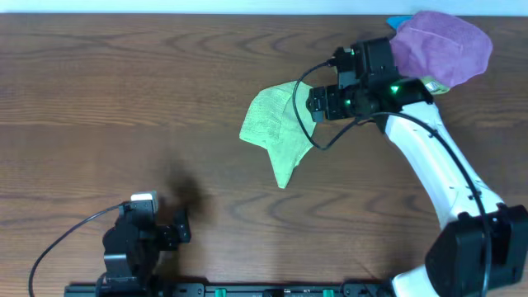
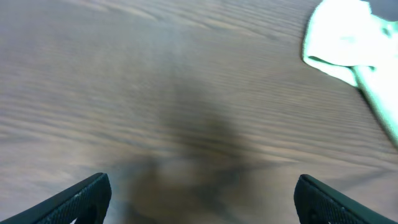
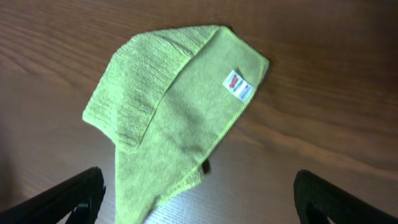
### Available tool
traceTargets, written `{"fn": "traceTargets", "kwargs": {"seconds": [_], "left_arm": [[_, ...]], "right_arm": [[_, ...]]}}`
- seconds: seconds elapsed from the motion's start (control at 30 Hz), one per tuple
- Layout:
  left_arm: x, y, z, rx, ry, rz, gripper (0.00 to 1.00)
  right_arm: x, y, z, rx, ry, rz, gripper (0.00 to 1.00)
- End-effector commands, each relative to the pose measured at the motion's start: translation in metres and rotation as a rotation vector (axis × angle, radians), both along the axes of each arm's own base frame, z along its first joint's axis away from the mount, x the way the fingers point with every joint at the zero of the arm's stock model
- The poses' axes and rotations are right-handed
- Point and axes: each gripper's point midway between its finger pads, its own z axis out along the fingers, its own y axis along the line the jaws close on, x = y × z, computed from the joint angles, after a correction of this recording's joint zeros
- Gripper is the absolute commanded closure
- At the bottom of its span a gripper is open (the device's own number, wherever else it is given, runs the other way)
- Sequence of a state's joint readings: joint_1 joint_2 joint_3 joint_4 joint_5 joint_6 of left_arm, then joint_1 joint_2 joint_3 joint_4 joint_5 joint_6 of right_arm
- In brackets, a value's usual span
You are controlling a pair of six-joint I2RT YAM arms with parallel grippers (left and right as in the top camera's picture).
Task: Fold the cloth
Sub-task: 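Reach the left gripper toward the hanging green cloth's left side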
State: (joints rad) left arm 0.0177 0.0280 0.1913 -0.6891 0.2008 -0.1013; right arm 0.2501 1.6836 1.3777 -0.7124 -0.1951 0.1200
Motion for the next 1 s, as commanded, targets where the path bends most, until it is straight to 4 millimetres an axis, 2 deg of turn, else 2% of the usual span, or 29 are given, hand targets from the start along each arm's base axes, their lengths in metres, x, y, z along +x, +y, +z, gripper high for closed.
{"fn": "traceTargets", "kwargs": {"seconds": [0.0,0.17,0.3,0.43,0.53,0.67,0.73,0.87,0.97], "left_arm": [[0.0,-0.015,0.024,-0.137,0.013,-0.011,0.05],[0.01,-0.016,0.049,-0.153,0.111,-0.003,0.05],[0.033,-0.022,0.073,-0.178,0.208,-0.025,0.05],[0.061,-0.035,0.088,-0.234,0.287,-0.079,0.05],[0.08,-0.058,0.093,-0.337,0.326,-0.183,0.05],[0.1,-0.082,0.092,-0.467,0.334,-0.298,0.05],[0.112,-0.086,0.082,-0.542,0.379,-0.269,0.05],[0.118,-0.096,0.059,-0.571,0.462,-0.257,0.05],[0.12,-0.112,0.052,-0.565,0.48,-0.299,0.05]], "right_arm": [[0.001,0.005,-0.005,0.059,-0.013,-0.003,0.04],[0.018,0.008,-0.026,0.065,-0.019,-0.023,0.05],[0.03,0.01,-0.056,0.072,0.018,-0.053,0.06],[0.038,0.007,-0.084,0.086,0.062,-0.108,0.07],[0.044,0.002,-0.096,0.099,0.081,-0.151,0.09],[0.053,-0.004,-0.107,0.105,0.076,-0.184,0.11],[0.059,-0.01,-0.115,0.101,0.075,-0.217,0.12],[0.066,-0.016,-0.124,0.108,0.069,-0.24,0.18],[0.07,-0.018,-0.127,0.117,0.06,-0.254,0.22]]}}
